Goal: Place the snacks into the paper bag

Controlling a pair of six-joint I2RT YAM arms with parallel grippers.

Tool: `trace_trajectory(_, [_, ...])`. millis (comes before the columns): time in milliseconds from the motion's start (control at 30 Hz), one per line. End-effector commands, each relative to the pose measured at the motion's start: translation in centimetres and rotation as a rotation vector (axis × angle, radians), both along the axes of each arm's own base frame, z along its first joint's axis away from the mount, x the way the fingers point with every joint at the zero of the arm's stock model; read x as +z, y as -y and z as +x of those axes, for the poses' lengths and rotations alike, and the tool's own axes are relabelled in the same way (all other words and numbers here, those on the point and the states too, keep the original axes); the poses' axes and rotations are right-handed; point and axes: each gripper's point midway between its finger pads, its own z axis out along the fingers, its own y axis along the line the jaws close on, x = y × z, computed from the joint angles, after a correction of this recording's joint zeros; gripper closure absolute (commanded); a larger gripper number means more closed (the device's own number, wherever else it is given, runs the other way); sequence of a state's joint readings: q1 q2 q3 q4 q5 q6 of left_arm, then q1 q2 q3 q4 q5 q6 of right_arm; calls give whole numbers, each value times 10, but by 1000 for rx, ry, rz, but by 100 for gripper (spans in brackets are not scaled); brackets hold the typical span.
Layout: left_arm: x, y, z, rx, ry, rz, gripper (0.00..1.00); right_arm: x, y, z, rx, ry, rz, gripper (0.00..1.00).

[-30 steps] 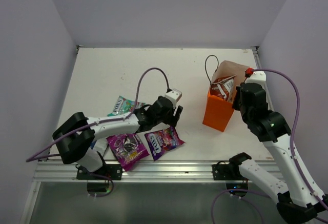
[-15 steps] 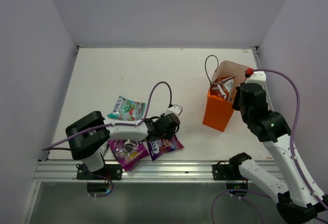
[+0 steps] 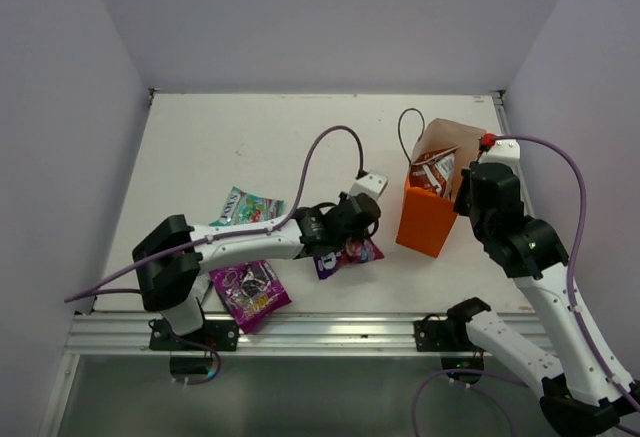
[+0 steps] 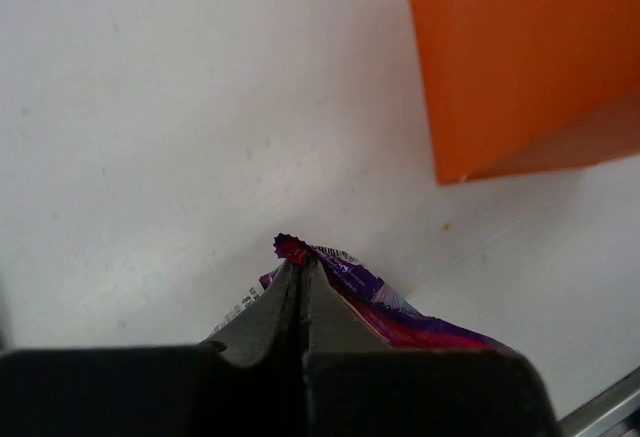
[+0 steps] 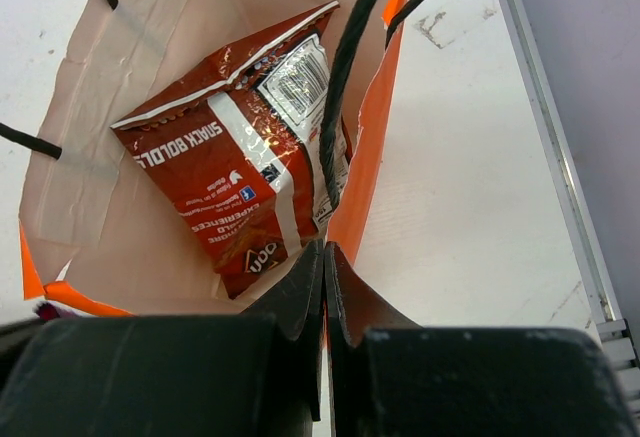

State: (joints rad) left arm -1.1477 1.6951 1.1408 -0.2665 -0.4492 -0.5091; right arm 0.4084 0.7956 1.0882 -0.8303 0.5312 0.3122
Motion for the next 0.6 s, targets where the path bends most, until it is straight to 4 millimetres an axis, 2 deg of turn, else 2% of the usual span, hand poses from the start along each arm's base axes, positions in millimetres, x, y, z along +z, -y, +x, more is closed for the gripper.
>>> trace_trajectory(0, [159, 17, 39, 57, 299, -220, 100, 8, 2, 1, -3, 33, -2, 100])
trace_trajectory(167, [274, 27, 51, 43, 518, -423, 100, 8, 0, 2, 2, 33, 1, 100])
trace_trajectory(233, [316, 30, 57, 46, 634, -497, 100, 7, -1, 2, 6, 29, 2, 100])
trace_trajectory(300, [346, 34, 55, 8, 730, -540, 100, 7, -1, 3, 10, 28, 3, 100])
trace_trajectory(333, [368, 40, 54, -4, 793, -626, 100, 7, -2, 3, 12, 28, 4, 100])
trace_trajectory(467, [404, 79, 33, -218, 929, -766, 100, 6, -3, 3, 18, 25, 5, 100])
trace_trajectory(533, [400, 100, 32, -284, 961, -792, 100, 6, -4, 3, 22, 25, 6, 100])
trace_trajectory(567, [404, 113, 21, -383, 977, -822, 100, 5, -4, 3, 24, 25, 9, 100])
